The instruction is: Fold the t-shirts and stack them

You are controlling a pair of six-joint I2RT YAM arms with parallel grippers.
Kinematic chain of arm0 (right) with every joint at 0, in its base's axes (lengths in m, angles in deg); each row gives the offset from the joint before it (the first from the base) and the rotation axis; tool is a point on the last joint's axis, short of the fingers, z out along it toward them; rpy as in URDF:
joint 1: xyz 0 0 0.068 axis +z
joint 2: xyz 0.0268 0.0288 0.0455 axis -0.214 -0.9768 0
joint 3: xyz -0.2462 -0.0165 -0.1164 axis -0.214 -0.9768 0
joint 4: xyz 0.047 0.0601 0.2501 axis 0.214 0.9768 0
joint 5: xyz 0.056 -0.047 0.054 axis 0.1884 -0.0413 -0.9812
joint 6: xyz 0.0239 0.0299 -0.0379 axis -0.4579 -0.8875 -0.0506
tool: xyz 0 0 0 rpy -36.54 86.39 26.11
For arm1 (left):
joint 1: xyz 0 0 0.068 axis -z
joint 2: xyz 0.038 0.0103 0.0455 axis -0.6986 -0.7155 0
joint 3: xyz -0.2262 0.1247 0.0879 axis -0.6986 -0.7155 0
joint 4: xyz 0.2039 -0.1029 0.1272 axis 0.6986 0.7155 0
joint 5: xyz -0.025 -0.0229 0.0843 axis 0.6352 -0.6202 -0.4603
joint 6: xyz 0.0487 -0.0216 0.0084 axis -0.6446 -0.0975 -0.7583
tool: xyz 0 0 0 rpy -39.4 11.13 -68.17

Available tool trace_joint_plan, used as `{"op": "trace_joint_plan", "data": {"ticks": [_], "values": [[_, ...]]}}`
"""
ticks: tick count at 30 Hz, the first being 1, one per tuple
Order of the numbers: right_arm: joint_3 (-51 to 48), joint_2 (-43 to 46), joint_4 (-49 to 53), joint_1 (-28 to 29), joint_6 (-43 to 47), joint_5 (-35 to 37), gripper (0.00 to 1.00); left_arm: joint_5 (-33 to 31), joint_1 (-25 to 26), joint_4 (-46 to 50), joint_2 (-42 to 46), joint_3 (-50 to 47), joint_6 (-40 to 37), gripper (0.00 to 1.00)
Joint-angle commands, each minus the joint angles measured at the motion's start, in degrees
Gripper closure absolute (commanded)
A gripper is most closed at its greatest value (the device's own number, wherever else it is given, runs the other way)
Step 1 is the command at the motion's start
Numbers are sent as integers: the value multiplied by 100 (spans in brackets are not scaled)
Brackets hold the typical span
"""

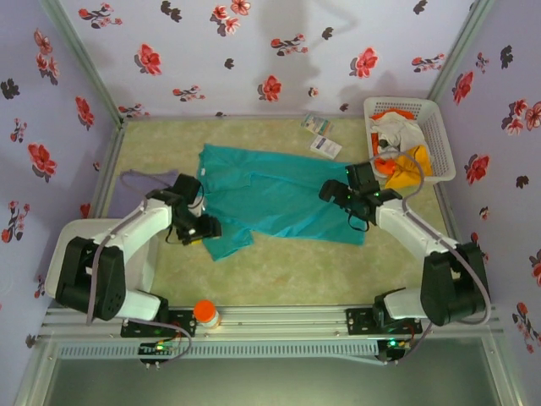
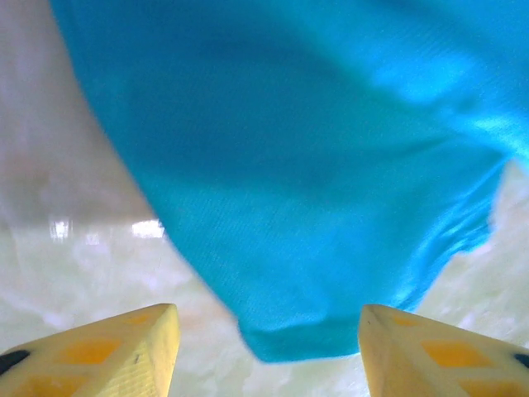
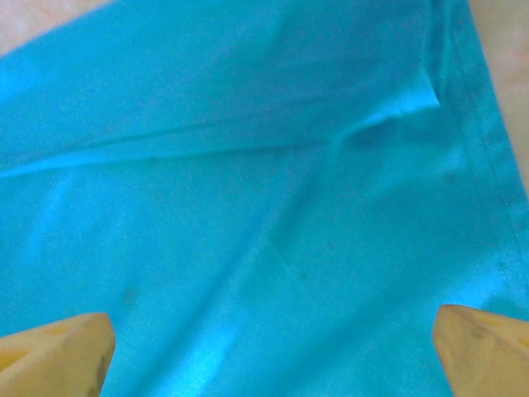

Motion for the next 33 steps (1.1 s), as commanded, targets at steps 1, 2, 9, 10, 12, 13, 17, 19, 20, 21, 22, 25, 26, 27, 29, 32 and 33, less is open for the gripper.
{"op": "trace_joint_plan", "data": {"ticks": [1, 2, 9, 10, 12, 13, 17, 19, 20, 21, 22, 25, 26, 27, 29, 32, 33], "values": [[-335, 274, 535, -7, -333, 190, 3, 262, 131, 168, 359, -373, 477, 41], [-427, 360, 613, -19, -365, 230, 5, 297, 162, 104, 436, -512, 586, 42], [-1092, 927, 791, -217, -679, 424, 16, 569, 420, -431, 649, -1016, 1250, 48], [-1150, 986, 784, -245, -700, 427, 17, 561, 467, -509, 643, -1057, 1309, 49], [-1264, 1117, 777, -304, -729, 444, 18, 558, 541, -667, 586, -1142, 1429, 50], [-1289, 1154, 795, -323, -723, 466, 19, 567, 556, -734, 552, -1162, 1453, 52], [-1328, 1159, 891, -426, -706, 503, 22, 511, 555, -918, 414, -1158, 1467, 54], [-1312, 1119, 992, -486, -744, 577, 24, 451, 553, -1054, 386, -1164, 1491, 54], [-1313, 1102, 1044, -514, -753, 610, 25, 440, 553, -1142, 378, -1179, 1543, 54], [-1318, 1092, 1072, -541, -760, 646, 26, 434, 553, -1236, 374, -1214, 1587, 55], [-1338, 1088, 1074, -567, -752, 664, 27, 430, 560, -1313, 359, -1246, 1628, 56], [-1412, 1077, 1048, -632, -780, 687, 30, 431, 553, -1411, 251, -1265, 1639, 60], [-1459, 1074, 989, -654, -799, 665, 31, 418, 557, -1396, 202, -1255, 1618, 64], [-1517, 1046, 916, -650, -836, 626, 32, 388, 556, -1376, 169, -1256, 1600, 67], [-1601, 980, 767, -650, -907, 551, 35, 359, 553, -1374, 115, -1267, 1574, 72], [-1710, 809, 536, -650, -1008, 462, 38, 360, 553, -1360, 58, -1257, 1548, 78], [-1722, 733, 491, -654, -1005, 447, 38, 356, 555, -1341, 54, -1244, 1529, 80]]}}
